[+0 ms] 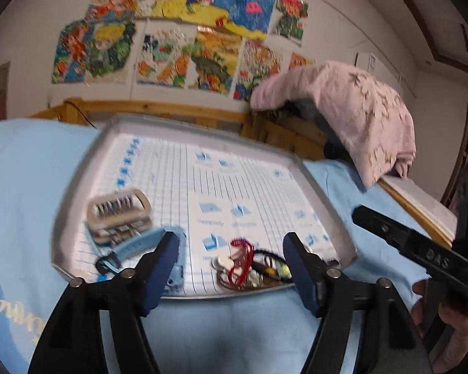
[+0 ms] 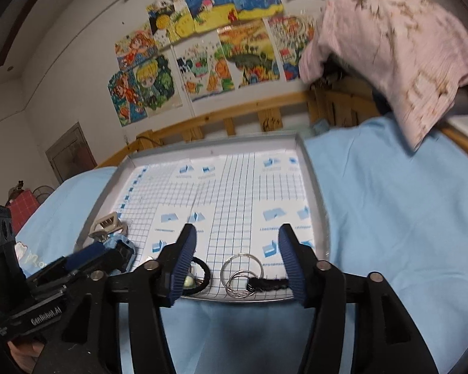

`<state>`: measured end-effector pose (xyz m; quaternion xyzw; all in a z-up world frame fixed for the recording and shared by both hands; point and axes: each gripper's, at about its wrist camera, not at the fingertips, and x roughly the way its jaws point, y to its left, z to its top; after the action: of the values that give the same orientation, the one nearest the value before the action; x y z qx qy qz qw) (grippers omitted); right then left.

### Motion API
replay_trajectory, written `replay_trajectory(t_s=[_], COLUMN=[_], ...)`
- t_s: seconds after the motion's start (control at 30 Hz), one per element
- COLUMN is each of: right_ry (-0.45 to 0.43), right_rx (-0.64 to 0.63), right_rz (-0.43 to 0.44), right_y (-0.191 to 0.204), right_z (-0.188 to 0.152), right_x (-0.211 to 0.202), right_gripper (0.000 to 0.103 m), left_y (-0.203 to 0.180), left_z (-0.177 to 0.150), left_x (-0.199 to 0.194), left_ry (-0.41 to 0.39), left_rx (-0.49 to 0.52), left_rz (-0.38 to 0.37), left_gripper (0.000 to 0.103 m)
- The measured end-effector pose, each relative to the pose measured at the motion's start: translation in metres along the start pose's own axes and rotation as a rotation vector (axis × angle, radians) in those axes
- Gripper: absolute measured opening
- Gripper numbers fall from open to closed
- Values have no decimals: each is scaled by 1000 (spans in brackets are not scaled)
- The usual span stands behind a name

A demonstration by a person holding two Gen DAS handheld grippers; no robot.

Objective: Organize jewelry
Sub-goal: 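Open both tools and withdraw them from the tray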

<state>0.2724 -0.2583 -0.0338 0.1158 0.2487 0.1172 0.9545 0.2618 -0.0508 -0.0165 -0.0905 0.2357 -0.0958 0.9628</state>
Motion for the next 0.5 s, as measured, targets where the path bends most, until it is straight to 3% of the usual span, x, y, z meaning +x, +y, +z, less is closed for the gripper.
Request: replay_trajectory(t_s=[0.07,0.17,0.27,0.33,0.5], right_ry=[-30,-80,-128,-163,-227], right_rx=[-15,-30,-46,-53,-83], right_rz=[-9,-16,-17,-13,-9], right_y=[1,3,7,12,24], right_z=[4,10,14,15,14], right_x=[-13,-33,-54,-68,-98], right_gripper=[57,70,79,91,99], left_y=[0,2,3,4,4], left_z=[5,10,13,13,14], left_x=[-7,-22,-42,-53,-89], left_ry=[-17,-68,-127,-159,-233], left_rx=[-14,-44,-61,-61,-54], left_rz=[7,26,52,72,105], left_gripper=[77,93,103,103,103])
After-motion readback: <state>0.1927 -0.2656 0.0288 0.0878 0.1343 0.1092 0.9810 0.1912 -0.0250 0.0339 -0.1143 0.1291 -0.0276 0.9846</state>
